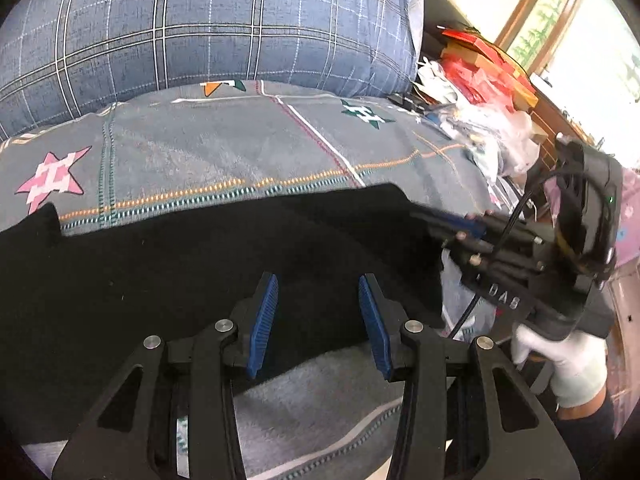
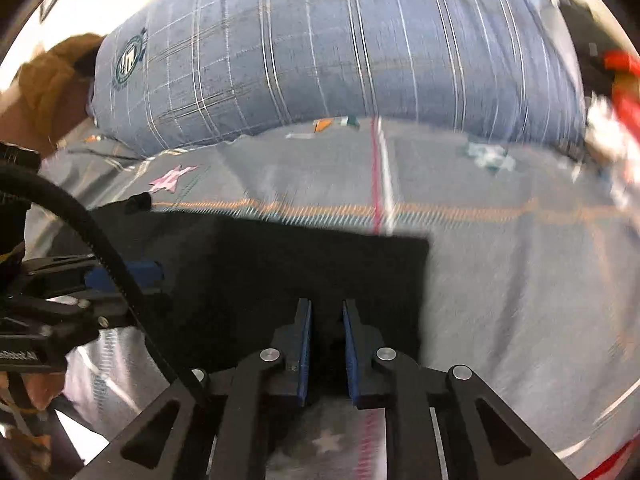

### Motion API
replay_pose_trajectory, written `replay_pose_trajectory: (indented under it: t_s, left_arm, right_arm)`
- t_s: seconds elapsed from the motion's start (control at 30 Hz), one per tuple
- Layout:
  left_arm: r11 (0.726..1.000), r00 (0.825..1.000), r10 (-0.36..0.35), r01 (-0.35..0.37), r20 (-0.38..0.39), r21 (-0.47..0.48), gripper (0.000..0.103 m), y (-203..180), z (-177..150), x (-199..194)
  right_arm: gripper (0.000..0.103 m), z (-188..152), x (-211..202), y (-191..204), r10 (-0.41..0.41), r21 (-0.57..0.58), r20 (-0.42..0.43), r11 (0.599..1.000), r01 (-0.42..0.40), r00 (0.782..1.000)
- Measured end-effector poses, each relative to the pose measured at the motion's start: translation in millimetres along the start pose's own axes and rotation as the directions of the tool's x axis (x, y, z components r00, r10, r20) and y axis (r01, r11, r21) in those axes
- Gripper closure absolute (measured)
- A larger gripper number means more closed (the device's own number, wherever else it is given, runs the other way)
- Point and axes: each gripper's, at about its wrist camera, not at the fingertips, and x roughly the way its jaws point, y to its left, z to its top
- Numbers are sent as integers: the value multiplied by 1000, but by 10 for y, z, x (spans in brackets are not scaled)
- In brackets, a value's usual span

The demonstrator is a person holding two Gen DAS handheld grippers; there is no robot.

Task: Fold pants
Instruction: 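Smooth the laid pants with the right gripper pressing along the fabric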

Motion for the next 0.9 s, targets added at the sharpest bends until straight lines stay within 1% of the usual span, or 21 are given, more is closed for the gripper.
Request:
replay_pose_trajectory:
  t_s: [0.07, 0.17, 0.3, 0.33, 0.37, 0.43, 0.47, 0.5, 0.57, 0.7, 0.77, 0.9]
  left_arm:
    - [1000, 1000, -2, 2, -2, -10, 61, -4, 35, 51]
    - [1000, 1000, 4, -5, -27, -23, 61, -10, 40, 191]
    - [1000, 999, 23, -23, -28, -13, 61, -17, 3, 260]
    - [1000, 999, 28, -28, -26, -7, 61, -21, -2, 250]
    - [999, 999, 32, -32, -25, -4, 61, -15, -5, 240]
    - [999, 999, 45, -45, -21, -6, 61, -2, -12, 208]
    - [999, 999, 51, -51, -18, -5, 61, 6, -18, 189]
    - [998, 998, 64, -64, -12, -4, 61, 11, -28, 161]
    - [997, 997, 83, -83, -2, -1, 61, 24, -47, 121]
    - [993, 993, 118, -118, 23, 1, 61, 67, -85, -1]
    - [990, 990, 138, -138, 41, 4, 61, 89, -100, -73]
    - [986, 983, 167, -167, 73, 0, 61, 161, -143, -217]
  right_arm:
    - [90, 96, -37, -33, -31, -30, 13, 999, 32, 999]
    - [90, 224, 13, -98, -85, -61, 15, 994, 86, 996]
    - [90, 236, 307, -182, -120, -65, -29, 991, 118, 992]
    - [90, 211, 384, -191, -132, -63, -35, 990, 130, 991]
    - [90, 196, 410, -206, -138, -57, -25, 989, 136, 990]
    - [87, 194, 387, -254, -129, -19, -6, 991, 129, 992]
    - [81, 204, 374, -269, -133, -4, -5, 991, 133, 991]
    - [79, 212, 348, -290, -133, 18, -6, 991, 133, 991]
    - [77, 223, 256, -312, -106, 61, 7, 993, 106, 994]
    - [67, 193, -6, -238, -39, 118, 82, 993, 29, 996]
    - [62, 172, -78, -154, -17, 129, 96, 992, 5, 995]
    - [61, 132, -134, 46, 23, 118, 107, 992, -35, 994]
